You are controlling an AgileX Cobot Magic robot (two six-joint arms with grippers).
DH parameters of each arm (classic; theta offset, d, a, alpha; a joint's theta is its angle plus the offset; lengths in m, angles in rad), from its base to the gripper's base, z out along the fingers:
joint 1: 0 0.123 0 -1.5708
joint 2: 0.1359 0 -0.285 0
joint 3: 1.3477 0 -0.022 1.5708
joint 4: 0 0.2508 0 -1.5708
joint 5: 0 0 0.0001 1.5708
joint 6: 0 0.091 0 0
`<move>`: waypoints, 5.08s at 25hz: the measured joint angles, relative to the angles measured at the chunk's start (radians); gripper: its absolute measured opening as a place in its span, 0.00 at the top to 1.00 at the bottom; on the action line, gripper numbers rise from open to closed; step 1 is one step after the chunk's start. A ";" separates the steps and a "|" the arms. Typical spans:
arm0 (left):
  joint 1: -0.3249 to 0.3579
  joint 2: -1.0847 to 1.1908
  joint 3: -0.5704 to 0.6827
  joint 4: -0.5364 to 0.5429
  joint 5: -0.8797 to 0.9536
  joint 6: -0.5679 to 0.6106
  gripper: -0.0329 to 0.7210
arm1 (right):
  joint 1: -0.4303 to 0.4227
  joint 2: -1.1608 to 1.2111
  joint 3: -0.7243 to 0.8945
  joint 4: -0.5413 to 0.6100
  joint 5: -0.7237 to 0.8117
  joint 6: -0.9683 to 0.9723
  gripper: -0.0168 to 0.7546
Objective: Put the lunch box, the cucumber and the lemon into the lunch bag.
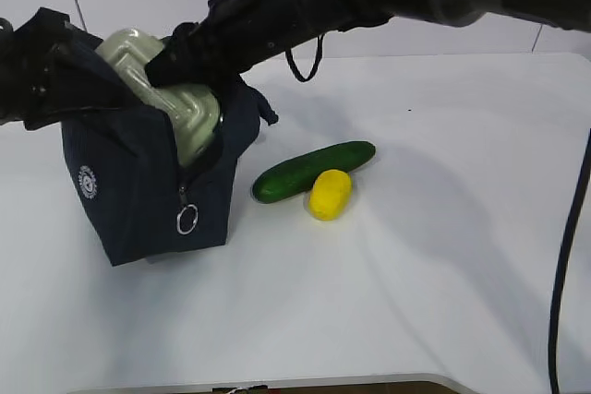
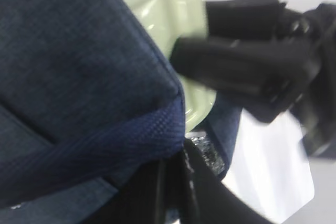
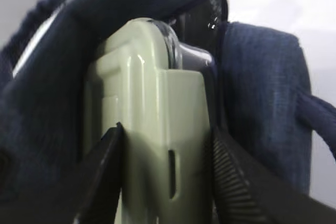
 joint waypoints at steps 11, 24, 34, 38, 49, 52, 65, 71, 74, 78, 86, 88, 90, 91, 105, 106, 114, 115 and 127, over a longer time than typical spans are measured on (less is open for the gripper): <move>0.000 0.000 0.000 -0.002 0.002 0.023 0.97 | 0.059 0.002 0.000 -0.176 -0.057 -0.038 0.50; 0.000 0.000 0.000 0.003 0.041 0.026 0.97 | 0.107 0.037 0.000 -0.235 -0.065 -0.141 0.50; 0.000 0.000 0.000 0.019 0.045 0.026 0.97 | 0.109 0.039 0.000 -0.241 -0.057 -0.142 0.44; 0.000 0.000 0.000 0.045 0.045 0.029 0.97 | 0.109 0.039 0.000 -0.241 -0.051 -0.142 0.44; 0.000 0.000 0.000 0.084 0.045 0.029 0.97 | 0.111 0.041 -0.062 -0.236 -0.023 -0.143 0.37; 0.000 0.000 0.000 0.085 0.045 0.029 0.97 | 0.111 0.041 -0.062 -0.236 -0.023 -0.143 0.37; 0.000 0.000 0.000 0.169 0.051 0.029 0.97 | 0.111 0.041 -0.237 -0.488 0.131 0.005 0.36; 0.000 0.000 0.000 0.192 0.060 0.029 0.97 | 0.106 0.008 -0.260 -0.649 0.234 0.117 0.36; 0.000 0.000 0.000 0.225 0.078 0.029 0.97 | 0.089 -0.021 -0.260 -0.714 0.296 0.179 0.36; 0.000 -0.006 0.000 0.248 0.089 0.029 0.97 | 0.041 -0.047 -0.260 -0.743 0.371 0.210 0.36; 0.000 -0.059 0.000 0.324 0.104 0.029 0.97 | -0.057 -0.092 -0.264 -0.763 0.451 0.193 0.36; 0.000 -0.073 0.000 0.342 0.107 0.029 0.97 | -0.061 -0.092 -0.264 -0.789 0.458 0.151 0.36; 0.000 -0.089 0.000 0.365 0.109 0.029 0.97 | -0.061 -0.092 -0.264 -0.826 0.462 0.088 0.36; 0.000 -0.096 0.000 0.377 0.111 0.029 0.97 | -0.061 -0.087 -0.264 -0.845 0.462 0.064 0.36; 0.000 -0.110 0.000 0.453 0.159 0.026 0.97 | -0.062 0.091 -0.270 -0.957 0.463 -0.066 0.36; 0.000 -0.110 0.000 0.456 0.159 0.026 0.97 | -0.062 0.098 -0.270 -0.949 0.463 -0.094 0.36; 0.000 -0.110 0.000 0.482 0.161 0.026 0.97 | -0.062 0.139 -0.270 -0.823 0.463 -0.279 0.34; 0.000 -0.110 0.000 0.483 0.162 0.026 0.97 | -0.062 0.139 -0.270 -0.817 0.463 -0.284 0.33; 0.000 -0.110 0.000 0.485 0.167 0.025 0.97 | -0.062 0.140 -0.270 -0.800 0.461 -0.298 0.18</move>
